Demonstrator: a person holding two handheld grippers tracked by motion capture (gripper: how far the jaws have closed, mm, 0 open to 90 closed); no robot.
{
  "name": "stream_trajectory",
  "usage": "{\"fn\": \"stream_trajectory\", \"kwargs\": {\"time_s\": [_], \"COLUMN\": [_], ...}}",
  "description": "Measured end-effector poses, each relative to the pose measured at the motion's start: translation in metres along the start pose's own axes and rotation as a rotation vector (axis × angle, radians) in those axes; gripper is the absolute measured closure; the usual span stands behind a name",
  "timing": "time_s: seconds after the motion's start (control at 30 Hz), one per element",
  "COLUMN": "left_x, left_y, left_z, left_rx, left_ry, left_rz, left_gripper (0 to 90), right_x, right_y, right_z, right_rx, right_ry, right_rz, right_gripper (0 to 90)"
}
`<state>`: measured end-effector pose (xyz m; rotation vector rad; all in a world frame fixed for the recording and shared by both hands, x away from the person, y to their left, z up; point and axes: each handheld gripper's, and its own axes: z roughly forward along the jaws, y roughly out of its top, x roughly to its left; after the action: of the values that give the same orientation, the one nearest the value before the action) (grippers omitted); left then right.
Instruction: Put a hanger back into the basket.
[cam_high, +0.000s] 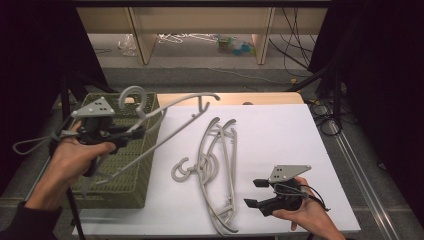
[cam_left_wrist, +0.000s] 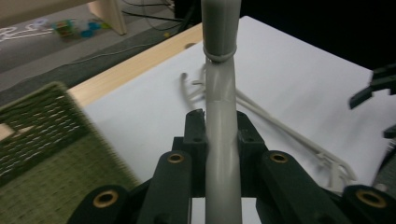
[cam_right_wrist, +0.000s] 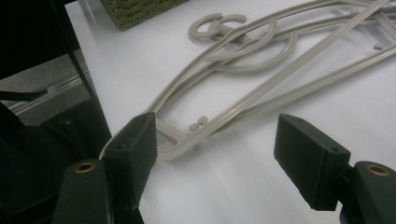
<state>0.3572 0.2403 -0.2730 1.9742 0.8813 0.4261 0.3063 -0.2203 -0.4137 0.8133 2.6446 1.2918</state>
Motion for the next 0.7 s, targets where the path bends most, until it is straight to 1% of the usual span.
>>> {"fn": "stream_trajectory", "kwargs": {"time_s": [0.03, 0.07, 0.1, 0.13, 0.17, 0.2, 0.23, 0.27, 0.3, 0.33, 0.37, 0.4, 0.5, 0.53, 0.57, 0.63, 0.7], "left_x": [0.014, 0.014, 0.019, 0.025, 0.036, 0.041, 0.046, 0.046, 0.055, 0.055, 0.061, 0.063, 0.078, 0.083, 0.087, 0.096, 0.104], "left_y": [-0.002, -0.002, -0.003, -0.004, -0.008, -0.009, -0.011, -0.011, -0.014, -0.014, -0.016, -0.017, -0.024, -0.026, -0.028, -0.034, -0.042], "left_z": [-0.007, -0.007, -0.008, -0.01, -0.014, -0.015, -0.017, -0.017, -0.017, -0.017, -0.019, -0.018, -0.017, -0.017, -0.016, -0.018, -0.017], "left_rx": [0.01, 0.01, -0.007, 0.002, -0.003, -0.003, 0.01, 0.01, -0.003, -0.003, 0.022, 0.001, 0.036, 0.045, 0.042, 0.07, 0.072], "left_ry": [0.027, 0.027, 0.039, 0.053, 0.074, 0.086, 0.097, 0.097, 0.115, 0.115, 0.139, 0.152, 0.175, 0.185, 0.196, 0.206, 0.222], "left_rz": [0.015, 0.015, -0.018, -0.027, -0.027, -0.045, -0.046, -0.046, -0.054, -0.054, -0.03, -0.042, -0.022, -0.032, -0.043, -0.024, -0.04], "left_gripper": [78.8, 78.8, 78.8, 78.8, 78.8, 78.7, 78.8, 78.7, 78.8, 78.8, 78.8, 78.8, 78.8, 78.8, 78.8, 78.8, 78.8], "right_x": [-0.001, -0.001, -0.001, -0.001, -0.002, -0.002, -0.002, -0.002, -0.002, -0.002, -0.002, -0.002, -0.003, -0.003, -0.003, -0.004, -0.005], "right_y": [0.0, 0.0, 0.0, 0.0, -0.001, -0.001, 0.0, 0.0, 0.0, 0.0, -0.001, 0.0, -0.001, -0.001, -0.001, -0.001, -0.002], "right_z": [0.001, 0.001, 0.001, 0.001, 0.002, 0.002, 0.002, 0.002, 0.002, 0.002, 0.002, 0.002, 0.002, 0.001, 0.001, 0.001, 0.001], "right_rx": [0.0, 0.0, -0.001, -0.002, -0.002, -0.006, -0.009, -0.01, -0.009, -0.009, -0.009, -0.009, -0.011, -0.011, -0.013, -0.012, -0.008], "right_ry": [0.0, 0.0, -0.001, -0.003, -0.008, -0.011, -0.011, -0.011, -0.012, -0.012, -0.013, -0.014, -0.019, -0.022, -0.024, -0.025, -0.024], "right_rz": [0.0, 0.0, 0.001, 0.008, 0.004, 0.003, 0.009, 0.011, 0.012, 0.012, 0.013, 0.013, 0.009, 0.008, 0.008, 0.012, 0.017], "right_gripper": [30.6, 30.6, 30.3, 29.8, 29.5, 29.3, 28.9, 28.3, 27.4, 27.4, 27.3, 27.3, 27.3, 27.3, 27.3, 27.1, 27.1]}}
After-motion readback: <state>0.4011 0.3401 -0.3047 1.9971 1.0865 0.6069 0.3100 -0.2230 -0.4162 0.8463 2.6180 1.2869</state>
